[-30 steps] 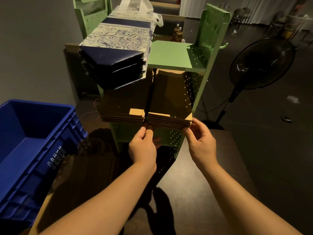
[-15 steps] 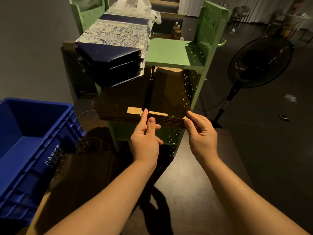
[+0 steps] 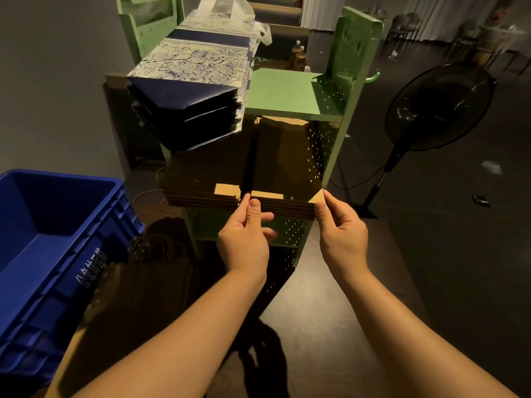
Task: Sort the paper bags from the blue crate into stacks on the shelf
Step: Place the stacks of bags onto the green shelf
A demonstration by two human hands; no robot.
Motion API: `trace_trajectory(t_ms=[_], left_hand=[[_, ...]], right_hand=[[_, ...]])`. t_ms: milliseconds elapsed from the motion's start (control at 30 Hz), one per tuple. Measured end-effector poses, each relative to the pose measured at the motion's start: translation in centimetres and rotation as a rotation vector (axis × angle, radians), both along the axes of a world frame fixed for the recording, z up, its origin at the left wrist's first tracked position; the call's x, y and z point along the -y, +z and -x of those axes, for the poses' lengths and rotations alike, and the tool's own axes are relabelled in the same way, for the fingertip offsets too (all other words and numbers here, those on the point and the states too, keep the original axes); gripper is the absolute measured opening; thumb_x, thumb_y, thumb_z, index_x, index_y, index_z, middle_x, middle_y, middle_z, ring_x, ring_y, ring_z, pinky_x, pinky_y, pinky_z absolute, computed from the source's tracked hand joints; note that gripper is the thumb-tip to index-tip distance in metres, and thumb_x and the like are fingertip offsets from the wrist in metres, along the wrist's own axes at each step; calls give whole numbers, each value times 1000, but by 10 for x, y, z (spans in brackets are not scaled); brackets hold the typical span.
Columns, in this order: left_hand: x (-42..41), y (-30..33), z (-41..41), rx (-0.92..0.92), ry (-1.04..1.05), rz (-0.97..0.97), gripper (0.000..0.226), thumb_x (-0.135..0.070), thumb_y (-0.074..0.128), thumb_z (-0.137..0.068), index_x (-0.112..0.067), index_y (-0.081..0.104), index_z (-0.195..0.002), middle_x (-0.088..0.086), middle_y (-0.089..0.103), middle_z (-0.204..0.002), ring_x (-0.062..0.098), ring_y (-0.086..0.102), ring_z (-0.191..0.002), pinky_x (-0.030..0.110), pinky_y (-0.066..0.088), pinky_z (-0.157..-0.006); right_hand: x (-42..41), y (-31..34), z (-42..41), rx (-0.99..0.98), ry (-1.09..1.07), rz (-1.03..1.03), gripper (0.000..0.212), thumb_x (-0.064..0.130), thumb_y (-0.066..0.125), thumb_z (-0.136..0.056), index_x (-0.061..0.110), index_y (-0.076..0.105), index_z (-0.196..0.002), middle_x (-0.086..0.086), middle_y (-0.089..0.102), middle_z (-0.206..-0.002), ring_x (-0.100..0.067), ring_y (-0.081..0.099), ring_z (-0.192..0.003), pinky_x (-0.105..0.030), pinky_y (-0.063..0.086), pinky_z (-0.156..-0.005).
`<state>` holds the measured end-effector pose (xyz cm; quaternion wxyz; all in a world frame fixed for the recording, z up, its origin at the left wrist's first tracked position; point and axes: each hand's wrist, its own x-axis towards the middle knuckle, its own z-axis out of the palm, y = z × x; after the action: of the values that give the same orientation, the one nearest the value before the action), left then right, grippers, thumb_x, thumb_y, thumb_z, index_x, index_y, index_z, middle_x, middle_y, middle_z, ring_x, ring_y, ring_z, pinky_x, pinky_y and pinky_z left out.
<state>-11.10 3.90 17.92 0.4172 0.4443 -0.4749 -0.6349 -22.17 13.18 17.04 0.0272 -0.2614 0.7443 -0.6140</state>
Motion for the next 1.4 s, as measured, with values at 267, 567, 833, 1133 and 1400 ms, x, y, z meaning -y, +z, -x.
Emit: trace_trajectory(t_ms=[267,567,833,1133,1400], left_hand=[[4,-8,2,57,-26,-29,50,-52,58,-96,-27,62,-140,-11,77,-82,9,71,-64,39,65,-78],[5,-15,-4,177,-62,35,52,-60,46,-99,-29,64,-136,-11,73,-91,17,74,-75,42,65,-79],[2,-17,-3,162,-80,39,45,-62,31,-103,-34,65,-94,-3,75,-86,25,75,-75,47,65,-75],[-9,-14,-6,24,-45,-114,38,-51,33,-108,-35,61,-88,-2,65,-83,13,62,-76,23,48,-65],[1,-31,-14,-26,-78,-123,47,-56,38,-106,-23,63,-128,5,74,-79,24,72,-78,38,57,-76]], right_hand=[[-2,-2,-2,27,19,-26,42,26,64,-100,22,61,-141,14,65,-128,4,60,-113,-16,53,-93],[0,-18,-7,128,50,28,41,35,62,-99,24,63,-139,14,68,-128,-7,62,-124,-30,57,-98],[5,-27,-10,238,101,125,54,56,41,-102,27,59,-144,12,67,-137,-8,57,-133,-32,51,-107],[9,-15,-19,302,89,169,39,37,38,-109,26,62,-138,25,73,-115,5,63,-118,-10,52,-87],[11,-20,-24,351,26,176,35,41,37,-109,36,62,-133,24,70,-123,0,60,-125,-17,50,-99]])
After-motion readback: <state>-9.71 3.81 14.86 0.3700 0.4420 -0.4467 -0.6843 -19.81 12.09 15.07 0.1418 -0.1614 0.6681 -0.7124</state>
